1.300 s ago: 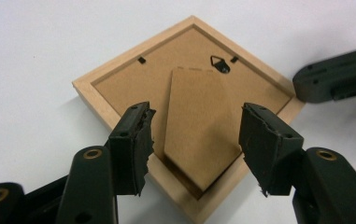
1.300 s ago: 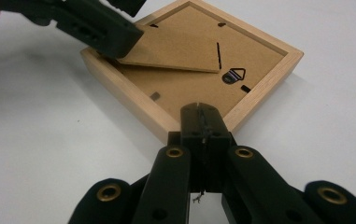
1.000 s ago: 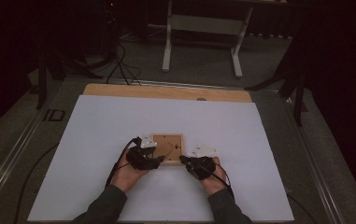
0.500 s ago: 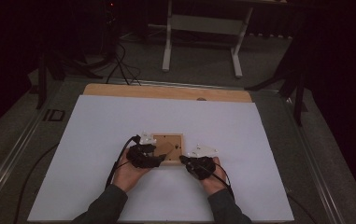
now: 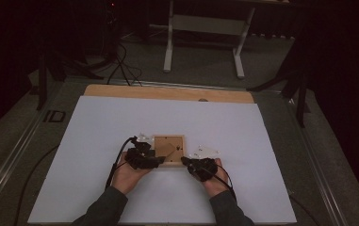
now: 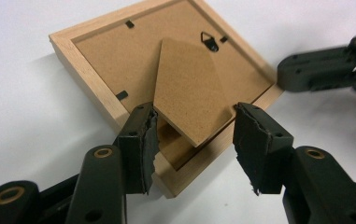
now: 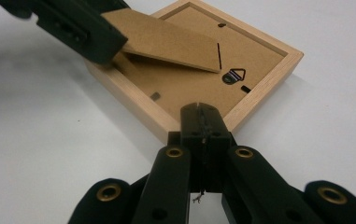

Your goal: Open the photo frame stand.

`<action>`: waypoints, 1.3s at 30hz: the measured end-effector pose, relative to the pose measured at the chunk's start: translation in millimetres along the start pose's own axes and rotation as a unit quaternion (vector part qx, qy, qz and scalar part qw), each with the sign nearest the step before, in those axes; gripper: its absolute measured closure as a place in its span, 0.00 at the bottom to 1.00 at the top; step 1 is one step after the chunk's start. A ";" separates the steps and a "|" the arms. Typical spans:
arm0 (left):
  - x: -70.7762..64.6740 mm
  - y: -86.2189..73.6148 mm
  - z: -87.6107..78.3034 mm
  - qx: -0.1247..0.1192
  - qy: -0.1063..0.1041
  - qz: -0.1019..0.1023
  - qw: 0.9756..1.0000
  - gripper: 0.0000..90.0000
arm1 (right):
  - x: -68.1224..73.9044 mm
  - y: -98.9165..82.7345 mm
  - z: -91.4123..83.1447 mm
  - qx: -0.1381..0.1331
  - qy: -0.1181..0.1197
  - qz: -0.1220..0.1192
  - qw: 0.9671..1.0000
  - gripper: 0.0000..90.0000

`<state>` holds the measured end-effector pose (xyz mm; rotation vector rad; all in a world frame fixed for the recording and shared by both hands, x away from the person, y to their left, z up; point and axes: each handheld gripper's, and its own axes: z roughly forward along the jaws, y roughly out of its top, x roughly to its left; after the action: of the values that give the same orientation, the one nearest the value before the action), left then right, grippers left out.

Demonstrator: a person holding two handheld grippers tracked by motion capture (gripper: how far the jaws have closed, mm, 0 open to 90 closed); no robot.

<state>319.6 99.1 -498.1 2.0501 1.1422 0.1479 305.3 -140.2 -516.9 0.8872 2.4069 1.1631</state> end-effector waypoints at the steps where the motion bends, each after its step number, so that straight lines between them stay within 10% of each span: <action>1: -0.4 1.0 -1.2 -0.005 -0.002 -0.003 1.000 0.55 | 0.0 0.0 0.1 0.000 0.000 0.000 1.000 1.00; 12: -7.3 13.0 -2.9 -0.017 -0.020 -0.001 1.000 0.54 | -0.5 -0.4 0.0 -0.002 0.001 0.000 1.000 1.00; 19: 4.8 18.1 1.4 -0.007 -0.053 -0.061 0.997 0.52 | -0.4 -0.5 0.1 -0.002 0.000 -0.002 1.000 1.00; 39: 19.9 28.0 13.1 0.016 -0.088 -0.134 0.987 0.58 | -0.1 -0.5 0.0 -0.002 0.001 -0.001 1.000 0.99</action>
<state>356.0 98.4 -493.4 1.8726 1.2996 -0.1813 305.2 -140.5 -517.3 0.8838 2.4052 1.1680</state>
